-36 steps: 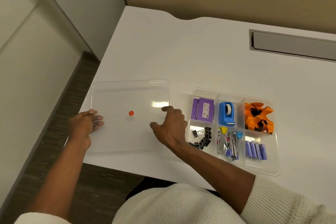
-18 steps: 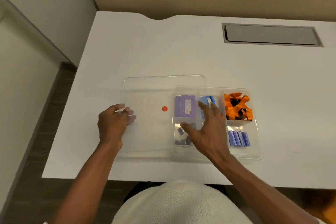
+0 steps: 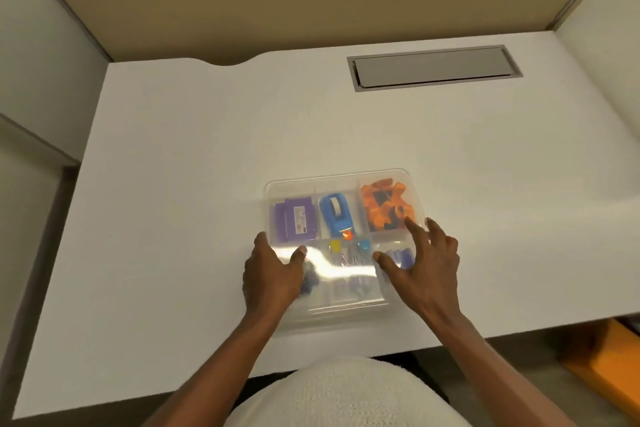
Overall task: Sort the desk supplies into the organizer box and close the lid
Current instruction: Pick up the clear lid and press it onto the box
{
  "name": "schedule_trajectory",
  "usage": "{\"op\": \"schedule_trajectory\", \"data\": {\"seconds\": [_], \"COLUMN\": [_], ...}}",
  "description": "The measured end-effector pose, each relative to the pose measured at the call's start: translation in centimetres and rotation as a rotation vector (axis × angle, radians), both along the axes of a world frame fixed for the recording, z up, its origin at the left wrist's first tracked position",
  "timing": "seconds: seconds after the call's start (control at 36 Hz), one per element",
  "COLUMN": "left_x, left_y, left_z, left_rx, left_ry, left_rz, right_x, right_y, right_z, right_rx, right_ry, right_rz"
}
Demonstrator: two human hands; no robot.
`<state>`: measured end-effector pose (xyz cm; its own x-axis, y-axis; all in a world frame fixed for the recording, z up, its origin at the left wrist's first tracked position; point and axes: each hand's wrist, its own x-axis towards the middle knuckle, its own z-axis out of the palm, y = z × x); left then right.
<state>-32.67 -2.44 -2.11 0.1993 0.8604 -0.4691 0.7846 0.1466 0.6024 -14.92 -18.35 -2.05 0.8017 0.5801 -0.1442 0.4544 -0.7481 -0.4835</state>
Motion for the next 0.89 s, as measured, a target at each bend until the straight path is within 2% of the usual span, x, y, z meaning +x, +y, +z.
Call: {"op": "schedule_trajectory", "data": {"seconds": [0.31,0.58,0.78,0.89], "left_x": [2.0,1.7,1.1,0.8], "left_y": [0.0,-1.4,-1.7,-1.3], "left_z": [-1.4,-2.5,-4.4,-5.4], "left_rx": [0.153,0.247,0.331,0.536], "left_ry": [0.204,0.373,0.352,0.31], "left_rz": [-0.066,-0.176,-0.2,-0.31], "right_x": [1.5,2.0,3.1,3.9], "right_y": [-0.5,-1.9,-1.8,-0.5], "right_z": [-2.4,-4.4,-5.0,-4.9], "right_rx": [-0.089,-0.021,-0.076,-0.038], "right_ry": [-0.09,-0.151,-0.237,-0.25], "right_rz": [0.133,0.232,0.278,0.298]}}
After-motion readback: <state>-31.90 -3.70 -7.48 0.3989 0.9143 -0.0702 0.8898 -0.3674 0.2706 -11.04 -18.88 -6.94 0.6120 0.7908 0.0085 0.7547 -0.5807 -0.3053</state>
